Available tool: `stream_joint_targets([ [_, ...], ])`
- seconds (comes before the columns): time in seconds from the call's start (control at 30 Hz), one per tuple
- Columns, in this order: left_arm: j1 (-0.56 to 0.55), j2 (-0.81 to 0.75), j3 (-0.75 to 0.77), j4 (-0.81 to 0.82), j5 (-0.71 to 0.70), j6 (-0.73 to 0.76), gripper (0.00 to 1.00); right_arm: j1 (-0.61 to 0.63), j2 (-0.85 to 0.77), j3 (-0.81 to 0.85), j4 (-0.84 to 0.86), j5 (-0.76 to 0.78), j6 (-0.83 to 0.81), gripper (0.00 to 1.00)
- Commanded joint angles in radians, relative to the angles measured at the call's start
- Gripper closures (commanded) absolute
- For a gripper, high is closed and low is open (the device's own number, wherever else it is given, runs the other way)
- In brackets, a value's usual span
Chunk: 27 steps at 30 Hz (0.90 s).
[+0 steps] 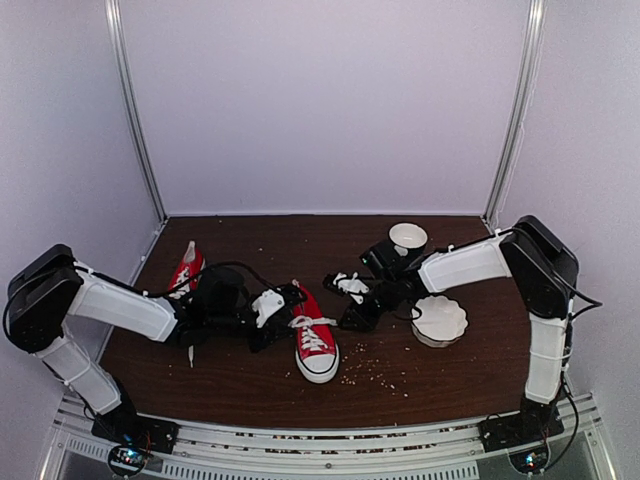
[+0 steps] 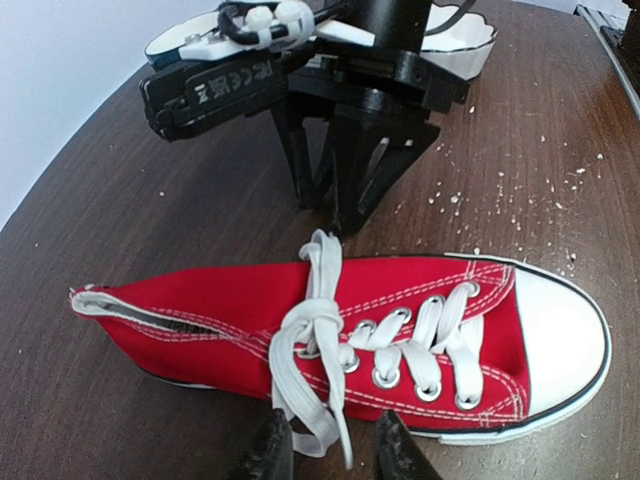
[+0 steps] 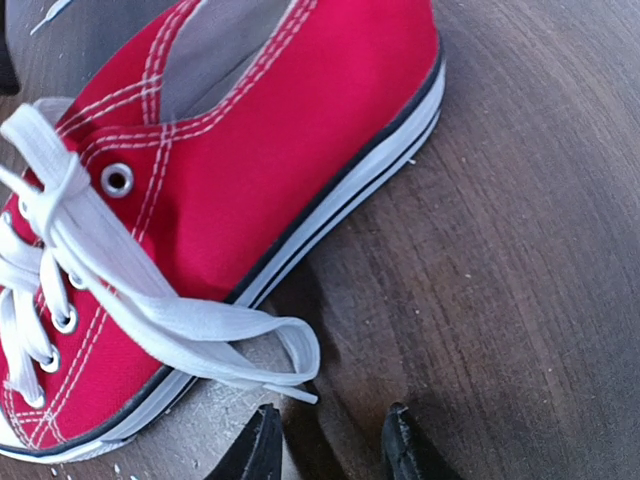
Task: Tie the shoes
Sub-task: Pull the crossed shoelace from the shoe.
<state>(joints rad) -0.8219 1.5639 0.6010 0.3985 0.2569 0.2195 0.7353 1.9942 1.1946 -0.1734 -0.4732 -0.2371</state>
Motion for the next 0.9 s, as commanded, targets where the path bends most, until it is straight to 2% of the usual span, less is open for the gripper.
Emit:
stream_joint_targets([
  [0.0, -0.003, 0.013, 0.036, -0.033, -0.032, 0.02, 0.72, 0.016, 0.032, 0.016, -0.083, 0.012, -0.085, 0.67],
  [0.17, -0.003, 0.033, 0.054, -0.043, -0.037, 0.012, 0.8, 0.037, 0.05, 0.039, -0.099, 0.02, -0.127, 0.69],
  [0.3, -0.003, 0.02, 0.037, -0.014, -0.037, 0.008, 0.8, 0.053, 0.073, 0.073, -0.127, 0.039, -0.147, 0.71],
  [0.43, -0.004, 0.023, 0.037, 0.002, -0.012, 0.002, 0.85, 0.056, 0.071, 0.075, -0.142, 0.046, -0.153, 0.88],
  [0.6, -0.003, 0.018, 0.027, 0.015, -0.001, 0.001, 1.0, 0.055, 0.037, 0.044, -0.138, 0.055, -0.15, 0.9],
  [0.73, -0.003, -0.023, -0.013, 0.052, -0.012, -0.005, 1.0, 0.053, 0.014, 0.018, -0.137, 0.063, -0.146, 0.89],
  [0.87, -0.002, -0.05, -0.043, 0.066, -0.064, -0.018, 1.0, 0.047, -0.002, -0.006, -0.124, 0.061, -0.129, 0.97],
])
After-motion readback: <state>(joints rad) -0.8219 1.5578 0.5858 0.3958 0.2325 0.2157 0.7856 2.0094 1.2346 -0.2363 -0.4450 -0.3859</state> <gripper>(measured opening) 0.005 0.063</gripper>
